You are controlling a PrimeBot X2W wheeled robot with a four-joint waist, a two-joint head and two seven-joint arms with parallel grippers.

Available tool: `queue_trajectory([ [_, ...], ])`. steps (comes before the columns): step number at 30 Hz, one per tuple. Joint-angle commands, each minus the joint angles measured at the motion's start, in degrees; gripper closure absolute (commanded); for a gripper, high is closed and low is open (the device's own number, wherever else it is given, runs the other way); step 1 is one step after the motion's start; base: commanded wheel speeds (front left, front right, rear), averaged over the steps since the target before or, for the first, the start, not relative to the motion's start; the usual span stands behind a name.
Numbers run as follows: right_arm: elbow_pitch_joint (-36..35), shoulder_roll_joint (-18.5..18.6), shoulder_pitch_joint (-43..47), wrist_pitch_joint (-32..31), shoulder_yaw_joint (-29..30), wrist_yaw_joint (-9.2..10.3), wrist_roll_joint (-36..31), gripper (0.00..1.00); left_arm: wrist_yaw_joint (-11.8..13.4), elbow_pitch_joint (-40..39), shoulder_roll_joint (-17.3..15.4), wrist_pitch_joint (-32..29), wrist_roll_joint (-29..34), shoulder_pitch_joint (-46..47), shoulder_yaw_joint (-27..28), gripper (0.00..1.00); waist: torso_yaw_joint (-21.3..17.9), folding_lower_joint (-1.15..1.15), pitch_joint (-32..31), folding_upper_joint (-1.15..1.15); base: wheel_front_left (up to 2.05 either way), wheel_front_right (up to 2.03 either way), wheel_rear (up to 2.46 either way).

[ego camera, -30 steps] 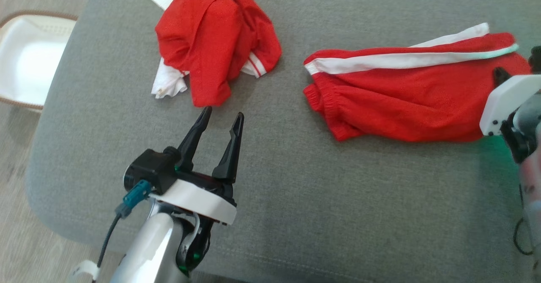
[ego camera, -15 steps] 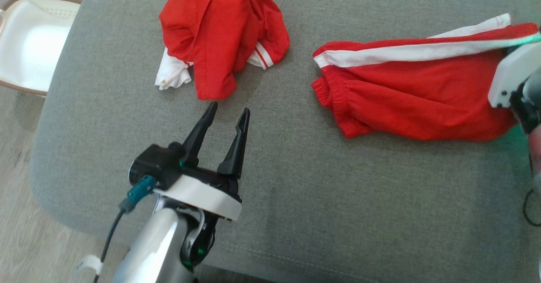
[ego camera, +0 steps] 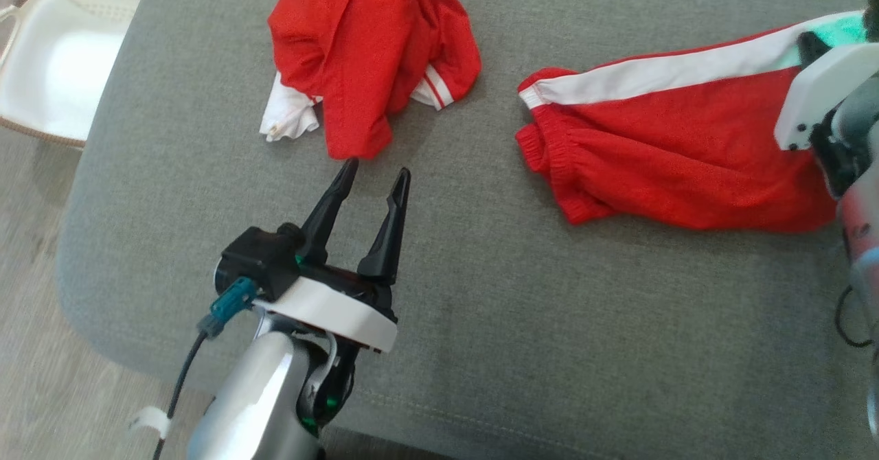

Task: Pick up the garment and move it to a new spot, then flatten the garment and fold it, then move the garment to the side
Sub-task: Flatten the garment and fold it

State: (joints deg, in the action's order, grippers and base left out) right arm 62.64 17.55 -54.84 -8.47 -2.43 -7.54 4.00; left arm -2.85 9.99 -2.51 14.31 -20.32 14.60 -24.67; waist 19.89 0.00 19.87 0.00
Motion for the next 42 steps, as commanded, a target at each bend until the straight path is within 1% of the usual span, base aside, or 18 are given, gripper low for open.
queue_trajectory([
  [1, -0.7, -1.0, -1.4, 1.5, -1.1, 0.05, 1.2, 1.00, 0.4, -1.2, -0.4, 0.7, 0.0, 1.5, 2.5, 0.00, -0.8, 0.00, -0.8, 0.00, 0.00, 0.00, 0.00],
  [7, 0.0, -2.9, 0.4, 5.5, -2.6, 0.05, 4.2, 1.00, 0.2, -1.0, -0.4, 0.7, 0.6, 1.1, 3.7, 0.00, -4.0, 0.00, -4.1, 0.00, 0.00, 0.00, 0.00],
  [12, -2.6, -5.3, 3.6, 10.0, -4.2, 0.05, 8.5, 1.00, 0.1, -1.2, -0.4, 0.7, 1.6, 0.3, 5.5, 0.00, -8.0, 0.00, -7.8, 0.00, 0.00, 0.00, 0.00],
  [13, -2.6, -5.3, 3.6, 10.0, -4.2, 0.05, 8.5, 1.00, 0.1, -1.2, -0.4, 0.7, 1.6, 0.3, 5.5, 0.00, -8.0, 0.00, -7.8, 0.00, 0.00, 0.00, 0.00],
  [18, -9.8, -6.6, 8.2, 15.7, -7.2, 0.05, 12.9, 1.00, -0.2, -1.8, -0.4, 0.7, 2.6, -0.4, 8.0, 0.00, -12.1, 0.00, -11.0, 0.00, 0.00, 0.00, 0.00],
  [23, -18.9, -5.6, 14.4, 18.8, -8.8, 0.05, 16.2, 1.00, -0.7, -2.0, -0.4, 0.7, 3.6, -1.1, 10.5, 0.00, -15.6, 0.00, -13.5, 0.00, 0.00, 0.00, 0.00],
  [26, -23.8, -5.8, 18.9, 19.6, -8.1, 0.05, 17.0, 1.00, -1.0, -1.8, -0.4, 0.7, 3.9, -1.8, 11.8, 0.00, -17.2, 0.00, -14.9, 0.00, 0.00, 0.00, 0.00],
  [29, -28.2, -6.5, 24.0, 20.1, -6.8, 0.05, 16.2, 1.00, -1.1, -1.8, -0.4, 0.7, 4.0, -2.7, 12.4, 0.00, -18.3, 0.00, -16.1, 0.00, 0.00, 0.00, 0.00],
  [33, -33.3, -9.6, 31.3, 20.6, -3.3, 0.05, 14.8, 1.00, -0.9, -2.0, -0.4, 0.7, 4.1, -4.1, 12.8, 0.00, -19.4, 0.00, -17.4, 0.00, 0.00, 0.00, 0.00],
  [34, -34.5, -10.3, 33.1, 20.7, -2.9, 0.05, 14.0, 0.89, -0.7, -2.1, -0.4, 0.7, 4.2, -4.6, 12.9, 0.00, -19.7, 0.00, -17.7, 0.00, 0.00, 0.00, 0.00],
  [35, -35.6, -10.9, 34.9, 20.6, -2.8, 0.05, 12.8, 0.55, -0.6, -2.2, -0.4, 0.7, 4.5, -5.2, 12.8, 0.00, -19.9, 0.00, -17.8, 0.00, 0.00, 0.00, 0.00],
  [36, -36.6, -11.4, 36.6, 20.6, -2.7, 0.05, 11.6, 0.08, -0.4, -2.4, -0.4, 0.7, 4.6, -5.8, 12.8, 0.00, -20.2, 0.00, -17.9, 0.00, 0.00, 0.00, 0.00],
  [37, -37.6, -12.0, 38.2, 20.6, -2.2, 0.05, 10.9, 0.00, -0.2, -2.5, -0.4, 0.7, 4.6, -6.5, 12.8, 0.00, -20.4, 0.00, -18.1, 0.00, 0.00, 0.00, 0.00],
  [42, -41.6, -13.9, 43.6, 20.2, -0.1, 0.05, 8.6, 0.00, 0.9, -3.2, -0.4, 0.7, 5.1, -9.5, 13.0, 0.00, -20.6, 0.00, -18.7, 0.00, 0.00, 0.00, 0.00],
])
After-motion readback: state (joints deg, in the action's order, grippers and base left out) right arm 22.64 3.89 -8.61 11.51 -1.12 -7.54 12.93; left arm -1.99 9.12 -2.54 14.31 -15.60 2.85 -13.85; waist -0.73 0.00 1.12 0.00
